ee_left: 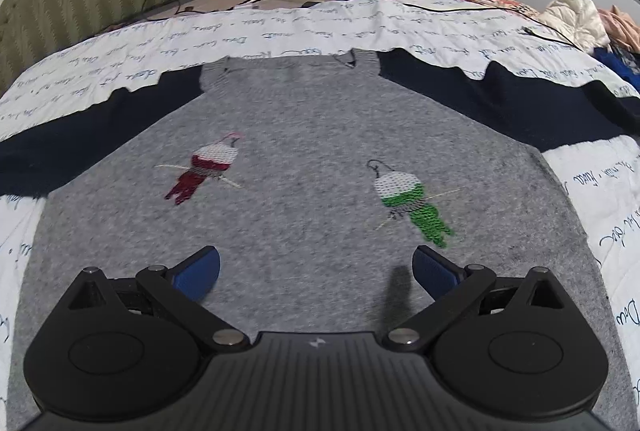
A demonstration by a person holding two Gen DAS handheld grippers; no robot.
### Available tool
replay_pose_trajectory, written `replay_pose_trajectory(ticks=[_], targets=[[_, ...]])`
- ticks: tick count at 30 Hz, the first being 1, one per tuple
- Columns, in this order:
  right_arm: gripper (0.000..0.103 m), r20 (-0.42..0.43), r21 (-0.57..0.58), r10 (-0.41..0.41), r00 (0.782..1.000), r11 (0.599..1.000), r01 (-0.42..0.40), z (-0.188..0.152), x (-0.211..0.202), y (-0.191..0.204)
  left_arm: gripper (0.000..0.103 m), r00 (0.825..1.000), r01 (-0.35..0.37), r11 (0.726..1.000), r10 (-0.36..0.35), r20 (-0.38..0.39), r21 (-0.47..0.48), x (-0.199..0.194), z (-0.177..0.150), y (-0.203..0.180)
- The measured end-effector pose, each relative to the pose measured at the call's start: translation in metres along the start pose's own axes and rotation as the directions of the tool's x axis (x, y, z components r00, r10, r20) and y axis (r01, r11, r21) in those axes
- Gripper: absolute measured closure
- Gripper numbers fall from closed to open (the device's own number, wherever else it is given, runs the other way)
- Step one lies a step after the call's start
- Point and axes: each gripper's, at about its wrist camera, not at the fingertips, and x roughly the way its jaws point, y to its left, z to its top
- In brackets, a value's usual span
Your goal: Fold small clothes
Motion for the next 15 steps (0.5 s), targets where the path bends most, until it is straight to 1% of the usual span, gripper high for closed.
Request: replay_pose_trajectory(ticks=[1, 3, 4, 5, 8, 9, 10, 11, 12, 13, 14, 15], targets=[[0.033, 0.001, 0.023, -0.009, 1.000, 1.000, 0.009, 0.001, 0.004, -0.010, 0.000, 1.000, 0.003, 1.000, -0.003, -0.003, 0.003, 0.001, 0.000, -0.002], [0.041, -0.032, 0.078, -0.004, 0.999, 0.997, 0.006, -0.002, 0.020, -0.023, 0.000, 1.000, 0.005, 1.000, -0.005, -0.008, 0.002, 0.004, 0.000, -0.004], [0.044, -0.050, 0.100, 0.018, 0.999, 0.995, -0.013, -0.004, 0.027, -0.026, 0.000, 1.000, 0.009, 1.000, -0.009, -0.010, 0.002, 0.004, 0.000, -0.005], [0.045, -0.064, 0.105, 0.040, 0.997, 0.994, -0.033, -0.008, 0.034, -0.027, 0.000, 1.000, 0.009, 1.000, -0.009, -0.011, 0.005, 0.005, 0.000, -0.006], [0.046, -0.083, 0.097, 0.070, 0.994, 0.993, -0.062, -0.016, 0.056, -0.022, 0.000, 1.000, 0.007, 1.000, -0.007, -0.003, 0.017, 0.004, 0.001, -0.008], [0.054, -0.084, 0.100, 0.076, 0.994, 0.993, -0.067, -0.016, 0.061, -0.020, 0.000, 1.000, 0.005, 1.000, -0.005, 0.001, 0.020, 0.003, 0.002, -0.008], [0.071, -0.073, 0.101, 0.084, 0.994, 0.992, -0.076, -0.016, 0.064, -0.019, 0.000, 1.000, 0.004, 1.000, -0.004, 0.006, 0.017, 0.002, 0.003, -0.008], [0.082, -0.058, 0.098, 0.091, 0.994, 0.992, -0.085, -0.017, 0.065, -0.018, 0.000, 1.000, 0.010, 1.000, -0.011, 0.013, 0.010, 0.000, 0.004, -0.007], [0.090, -0.061, 0.089, 0.088, 0.994, 0.993, -0.083, -0.017, 0.068, -0.017, 0.000, 0.999, 0.027, 1.000, -0.027, 0.023, 0.000, -0.001, 0.005, -0.006], [0.090, -0.060, 0.067, 0.070, 0.996, 0.996, -0.066, -0.017, 0.072, -0.013, 0.000, 0.998, 0.054, 0.998, -0.053, 0.035, -0.015, -0.003, 0.007, -0.004], [0.090, -0.035, 0.028, 0.062, 0.998, 0.998, -0.061, -0.018, 0.072, -0.008, 0.000, 0.995, 0.094, 0.995, -0.092, 0.049, -0.042, -0.004, 0.010, -0.002], [0.090, -0.020, -0.017, 0.058, 0.998, 0.998, -0.058, -0.019, 0.071, 0.000, 0.000, 0.987, 0.153, 0.984, -0.148, 0.063, -0.088, -0.003, 0.014, 0.003]])
